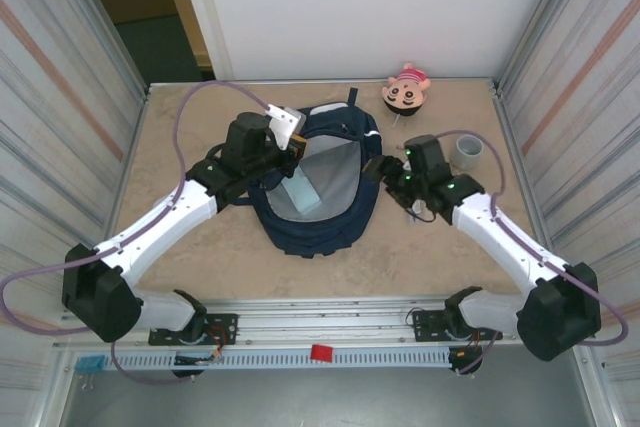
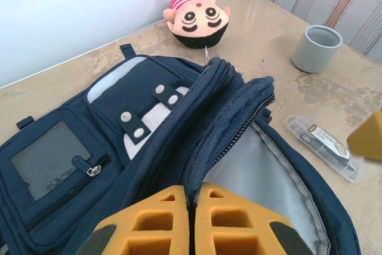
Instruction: Pack the student bag
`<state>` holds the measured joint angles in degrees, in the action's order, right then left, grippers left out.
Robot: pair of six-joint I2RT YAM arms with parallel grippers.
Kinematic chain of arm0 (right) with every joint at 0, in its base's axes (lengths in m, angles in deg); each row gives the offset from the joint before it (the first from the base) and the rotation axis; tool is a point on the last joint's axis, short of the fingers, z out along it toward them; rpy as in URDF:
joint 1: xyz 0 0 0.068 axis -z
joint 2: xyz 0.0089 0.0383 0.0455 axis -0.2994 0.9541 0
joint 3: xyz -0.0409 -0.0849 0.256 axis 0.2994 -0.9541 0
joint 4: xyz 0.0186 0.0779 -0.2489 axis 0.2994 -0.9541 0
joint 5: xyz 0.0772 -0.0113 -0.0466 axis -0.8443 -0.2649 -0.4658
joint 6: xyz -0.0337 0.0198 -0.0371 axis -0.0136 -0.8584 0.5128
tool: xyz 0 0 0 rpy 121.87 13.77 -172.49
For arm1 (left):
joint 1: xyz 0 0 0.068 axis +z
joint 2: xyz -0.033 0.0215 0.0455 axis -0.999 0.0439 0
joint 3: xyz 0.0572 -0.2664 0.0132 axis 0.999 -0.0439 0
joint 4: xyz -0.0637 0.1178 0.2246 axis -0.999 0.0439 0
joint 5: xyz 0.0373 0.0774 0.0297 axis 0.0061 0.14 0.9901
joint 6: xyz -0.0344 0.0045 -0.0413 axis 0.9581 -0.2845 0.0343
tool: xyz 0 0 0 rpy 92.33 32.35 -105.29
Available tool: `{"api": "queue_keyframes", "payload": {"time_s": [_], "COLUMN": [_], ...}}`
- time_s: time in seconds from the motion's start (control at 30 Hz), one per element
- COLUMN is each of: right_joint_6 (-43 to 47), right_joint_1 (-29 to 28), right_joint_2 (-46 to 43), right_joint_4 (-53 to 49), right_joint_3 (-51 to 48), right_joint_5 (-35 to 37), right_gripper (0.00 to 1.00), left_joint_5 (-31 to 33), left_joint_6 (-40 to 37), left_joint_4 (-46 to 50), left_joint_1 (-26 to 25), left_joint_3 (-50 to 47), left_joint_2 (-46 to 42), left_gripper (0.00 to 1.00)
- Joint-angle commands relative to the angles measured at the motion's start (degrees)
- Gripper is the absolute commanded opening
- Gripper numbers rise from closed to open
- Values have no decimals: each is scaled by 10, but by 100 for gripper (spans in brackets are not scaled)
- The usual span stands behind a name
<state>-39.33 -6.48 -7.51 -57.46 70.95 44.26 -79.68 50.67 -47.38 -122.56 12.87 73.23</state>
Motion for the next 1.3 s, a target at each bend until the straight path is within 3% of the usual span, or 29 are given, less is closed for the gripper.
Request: {"api": "queue_keyframes", "payload": {"time_s": [0.0, 0.23, 0.87, 1.1, 1.27], "right_joint_6": [162, 260, 326, 333, 326], "right_joint_1": [52, 137, 141, 145, 146], "right_joint_2": [26, 150, 328, 359, 327], "right_joint_4": [-169, -190, -175, -157, -156], "right_joint_3": [21, 43, 121, 118, 113], "right_joint_5": [9, 44, 87, 72, 78], "right_gripper": [72, 72, 67, 50, 39], "left_joint_5": [7, 10, 23, 24, 28], "left_joint_6": [12, 12, 3, 7, 7], "left_joint_4": [-40, -34, -23, -21, -19], "left_joint_1": [7, 5, 4, -2, -4], "left_joint_3": [2, 6, 13, 20, 20], "left_joint_2": [-25, -27, -28, -24, -27], "left_gripper": [0, 0, 0, 0, 0]}}
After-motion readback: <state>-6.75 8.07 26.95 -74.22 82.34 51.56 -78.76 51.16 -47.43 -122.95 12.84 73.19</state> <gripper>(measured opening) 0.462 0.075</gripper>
